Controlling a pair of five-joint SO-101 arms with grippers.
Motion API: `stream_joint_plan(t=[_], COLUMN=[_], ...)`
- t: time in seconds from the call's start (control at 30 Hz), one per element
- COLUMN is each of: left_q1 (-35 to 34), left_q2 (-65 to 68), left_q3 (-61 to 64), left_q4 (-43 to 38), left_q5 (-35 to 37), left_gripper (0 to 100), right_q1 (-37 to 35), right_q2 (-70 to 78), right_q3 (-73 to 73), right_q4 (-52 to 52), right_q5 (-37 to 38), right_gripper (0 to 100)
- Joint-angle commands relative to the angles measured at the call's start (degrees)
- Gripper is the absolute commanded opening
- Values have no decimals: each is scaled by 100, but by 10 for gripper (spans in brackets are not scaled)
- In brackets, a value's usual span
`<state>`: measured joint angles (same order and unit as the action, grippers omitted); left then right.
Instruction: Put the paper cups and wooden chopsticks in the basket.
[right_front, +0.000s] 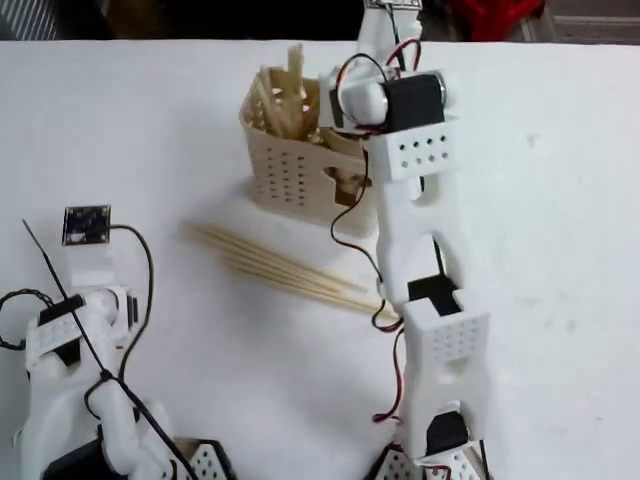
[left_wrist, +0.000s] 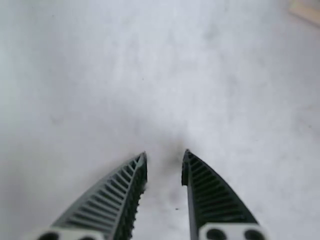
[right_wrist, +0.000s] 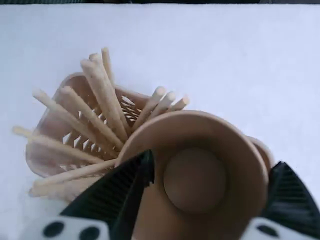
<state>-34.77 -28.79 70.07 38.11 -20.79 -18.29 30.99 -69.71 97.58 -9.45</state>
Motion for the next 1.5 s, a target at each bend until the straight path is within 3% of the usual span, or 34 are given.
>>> stream_joint_plan(t=[0.0, 0.43, 0.6, 0.73, 1.03, 1.13, 1.3, 1.47], left_q1=[-40, -40, -40, -40, -40, -40, -40, -40], left_q2=[-40, -40, -40, -40, -40, -40, -40, -40], left_q3=[0, 0, 0, 0, 0, 0, 0, 0], left_q4=[-97, -97, -97, -97, -97, -97, -97, -97], left_q5=[79, 79, 79, 79, 79, 79, 62, 53], left_gripper=[128, 128, 128, 128, 128, 128, 128, 128], right_q1=[-13, -13, -92, -435, -2149, -2360, -2413, -2615], right_q2=[-136, -1191, -1543, -2018, -3820, -4400, -5253, -5270], right_q3=[9, -70, 237, 1152, 4668, 6629, 9996, 11727], right_q4=[48, 84, 92, 92, -127, -1147, -3723, -5376], right_q5=[44, 62, 818, 1380, 2708, 3015, 3560, 4132], right_gripper=[351, 351, 307, 225, 220, 219, 217, 156])
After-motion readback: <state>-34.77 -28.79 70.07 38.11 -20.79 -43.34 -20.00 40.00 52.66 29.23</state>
